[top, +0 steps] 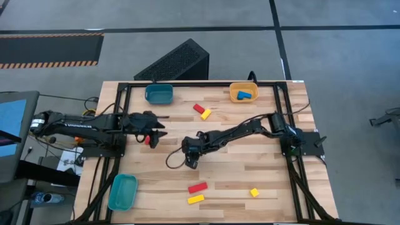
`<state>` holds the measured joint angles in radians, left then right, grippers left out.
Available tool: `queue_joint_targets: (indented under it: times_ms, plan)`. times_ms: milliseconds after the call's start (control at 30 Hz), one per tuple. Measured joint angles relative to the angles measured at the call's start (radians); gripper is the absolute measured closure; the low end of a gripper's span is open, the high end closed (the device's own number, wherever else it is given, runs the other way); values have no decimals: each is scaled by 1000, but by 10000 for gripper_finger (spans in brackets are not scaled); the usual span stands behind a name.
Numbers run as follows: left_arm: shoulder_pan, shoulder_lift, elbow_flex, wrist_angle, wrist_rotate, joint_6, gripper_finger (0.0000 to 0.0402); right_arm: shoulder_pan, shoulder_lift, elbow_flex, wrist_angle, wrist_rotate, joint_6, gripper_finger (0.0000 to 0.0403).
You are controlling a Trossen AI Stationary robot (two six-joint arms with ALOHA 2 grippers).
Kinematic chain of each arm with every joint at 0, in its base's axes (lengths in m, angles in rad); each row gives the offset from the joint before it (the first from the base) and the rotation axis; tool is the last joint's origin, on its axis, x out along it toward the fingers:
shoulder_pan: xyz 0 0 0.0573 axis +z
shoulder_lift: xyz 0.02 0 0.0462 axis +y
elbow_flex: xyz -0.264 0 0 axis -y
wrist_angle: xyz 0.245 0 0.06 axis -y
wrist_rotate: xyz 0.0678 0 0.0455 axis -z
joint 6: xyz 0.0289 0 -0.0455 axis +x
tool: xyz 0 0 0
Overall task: Sort & place blocks by color
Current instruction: Put the blue block into the yellow bin
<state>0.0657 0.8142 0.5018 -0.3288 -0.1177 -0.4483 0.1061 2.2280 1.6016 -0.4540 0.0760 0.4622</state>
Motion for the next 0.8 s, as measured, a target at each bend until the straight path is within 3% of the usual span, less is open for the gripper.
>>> queue_joint_targets:
  times_ms: [133,267,533,700,800]
  plan:
    - [78,-12,0,19,12,54,239,-47,-23,-3,-36,-96,-17,291]
    - [173,-12,0,53,72,116,239,-98,-109,-9,-108,-71,-86,291]
    - [374,-15,0,226,197,222,239,-275,-279,-9,-414,213,-228,291]
    - [476,-35,0,292,302,275,239,-464,-346,-65,-450,240,-218,291]
    - [518,-58,1,277,334,299,239,-571,-375,-106,-476,243,-109,291]
